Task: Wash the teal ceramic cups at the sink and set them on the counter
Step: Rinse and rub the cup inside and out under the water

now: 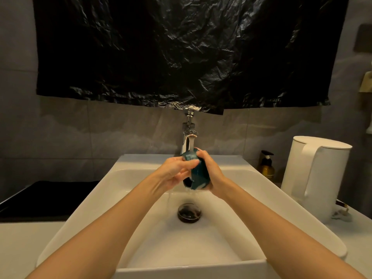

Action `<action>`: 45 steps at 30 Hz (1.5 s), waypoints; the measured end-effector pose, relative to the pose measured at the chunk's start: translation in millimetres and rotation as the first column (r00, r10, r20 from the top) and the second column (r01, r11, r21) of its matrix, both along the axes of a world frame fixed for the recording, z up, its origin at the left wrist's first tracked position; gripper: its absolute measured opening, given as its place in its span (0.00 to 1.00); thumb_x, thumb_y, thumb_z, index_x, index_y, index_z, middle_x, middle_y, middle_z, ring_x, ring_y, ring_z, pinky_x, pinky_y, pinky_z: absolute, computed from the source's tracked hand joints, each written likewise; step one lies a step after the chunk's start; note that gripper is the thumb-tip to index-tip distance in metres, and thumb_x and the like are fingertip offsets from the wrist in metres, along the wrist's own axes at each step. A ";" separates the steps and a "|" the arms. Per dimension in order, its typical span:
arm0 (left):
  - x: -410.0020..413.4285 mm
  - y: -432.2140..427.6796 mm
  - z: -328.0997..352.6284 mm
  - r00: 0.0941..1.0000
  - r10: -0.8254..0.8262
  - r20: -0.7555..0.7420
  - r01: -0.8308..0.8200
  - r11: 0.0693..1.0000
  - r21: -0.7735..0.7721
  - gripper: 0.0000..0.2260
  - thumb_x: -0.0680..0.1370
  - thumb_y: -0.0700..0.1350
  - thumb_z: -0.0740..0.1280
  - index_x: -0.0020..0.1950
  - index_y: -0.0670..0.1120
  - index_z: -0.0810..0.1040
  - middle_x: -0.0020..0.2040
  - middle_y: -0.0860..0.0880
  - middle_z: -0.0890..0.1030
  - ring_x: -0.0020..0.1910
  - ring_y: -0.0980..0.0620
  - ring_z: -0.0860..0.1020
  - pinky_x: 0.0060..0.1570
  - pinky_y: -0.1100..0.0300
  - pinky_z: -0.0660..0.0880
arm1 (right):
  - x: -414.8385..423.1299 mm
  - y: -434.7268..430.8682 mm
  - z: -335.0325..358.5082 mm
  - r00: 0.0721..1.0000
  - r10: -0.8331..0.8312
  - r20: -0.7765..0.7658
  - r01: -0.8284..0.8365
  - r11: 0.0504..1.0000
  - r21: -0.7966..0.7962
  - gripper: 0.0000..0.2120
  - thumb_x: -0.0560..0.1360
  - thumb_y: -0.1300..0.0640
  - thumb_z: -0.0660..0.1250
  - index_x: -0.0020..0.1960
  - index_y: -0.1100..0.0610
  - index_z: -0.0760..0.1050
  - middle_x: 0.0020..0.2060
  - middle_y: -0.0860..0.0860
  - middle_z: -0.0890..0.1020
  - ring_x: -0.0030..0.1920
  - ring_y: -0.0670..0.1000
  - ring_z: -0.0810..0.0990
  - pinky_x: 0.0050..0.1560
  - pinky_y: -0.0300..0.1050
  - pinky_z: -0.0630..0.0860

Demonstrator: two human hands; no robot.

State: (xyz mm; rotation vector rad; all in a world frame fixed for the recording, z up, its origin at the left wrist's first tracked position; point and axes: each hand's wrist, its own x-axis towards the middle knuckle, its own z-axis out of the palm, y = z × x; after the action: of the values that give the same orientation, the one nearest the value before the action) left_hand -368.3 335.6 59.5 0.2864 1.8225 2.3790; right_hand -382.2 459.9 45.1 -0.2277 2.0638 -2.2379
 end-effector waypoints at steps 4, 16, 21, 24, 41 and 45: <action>1.8 1.4 -3.7 1.000 0.004 0.026 0.001 0.984 -0.178 0.10 0.73 0.30 0.68 0.53 0.34 0.76 0.50 0.38 0.81 0.53 0.42 0.80 0.52 0.56 0.77 | -5.2 1.0 -2.0 0.997 0.020 0.073 -0.029 0.993 0.116 0.17 0.75 0.37 0.61 0.59 0.44 0.74 0.54 0.54 0.80 0.54 0.57 0.79 0.52 0.60 0.79; 0.2 -7.1 -2.6 0.999 -0.029 -0.045 0.015 0.959 -0.282 0.15 0.73 0.34 0.70 0.58 0.39 0.76 0.54 0.42 0.81 0.56 0.45 0.80 0.53 0.58 0.78 | -6.3 -2.3 -3.1 0.994 0.050 0.098 -0.051 0.999 0.005 0.17 0.77 0.38 0.58 0.64 0.40 0.70 0.59 0.52 0.77 0.57 0.56 0.77 0.53 0.60 0.77; 1.4 -13.6 0.6 0.996 -0.071 -0.047 0.062 0.982 -0.177 0.12 0.76 0.36 0.67 0.58 0.40 0.77 0.55 0.43 0.82 0.56 0.48 0.79 0.54 0.61 0.77 | -7.0 0.6 -0.8 0.964 0.060 0.258 -0.042 0.996 -0.075 0.26 0.75 0.31 0.54 0.57 0.50 0.75 0.55 0.57 0.80 0.56 0.58 0.77 0.59 0.58 0.74; 0.8 -20.6 3.0 0.992 -0.117 -0.039 0.111 0.985 -0.129 0.14 0.76 0.38 0.67 0.62 0.39 0.75 0.56 0.42 0.82 0.57 0.46 0.79 0.56 0.60 0.77 | -3.9 5.1 2.6 0.963 0.089 0.253 -0.077 0.995 -0.055 0.28 0.72 0.29 0.56 0.56 0.51 0.75 0.52 0.56 0.80 0.56 0.58 0.77 0.62 0.57 0.73; -8.2 14.7 -10.2 0.905 0.407 0.122 -0.380 0.904 -0.197 0.22 0.76 0.60 0.63 0.59 0.43 0.75 0.54 0.43 0.80 0.54 0.44 0.78 0.59 0.49 0.75 | -1.1 -10.2 -1.0 0.997 -0.047 0.059 0.036 0.982 0.187 0.22 0.75 0.33 0.57 0.62 0.44 0.59 0.56 0.53 0.72 0.51 0.52 0.75 0.48 0.51 0.78; -7.2 6.5 -8.6 0.880 0.452 0.146 -0.430 0.888 -0.163 0.16 0.77 0.57 0.63 0.55 0.44 0.75 0.47 0.44 0.80 0.48 0.45 0.78 0.51 0.51 0.77 | 2.1 -12.7 -0.6 0.982 0.092 0.164 -0.110 0.989 0.100 0.28 0.71 0.36 0.66 0.65 0.42 0.60 0.56 0.51 0.74 0.54 0.54 0.76 0.50 0.56 0.79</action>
State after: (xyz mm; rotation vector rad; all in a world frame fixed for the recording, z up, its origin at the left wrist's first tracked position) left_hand -375.4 342.1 50.9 -0.3955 2.1173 2.4379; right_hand -380.2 447.2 44.6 -0.1373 2.0341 -2.0086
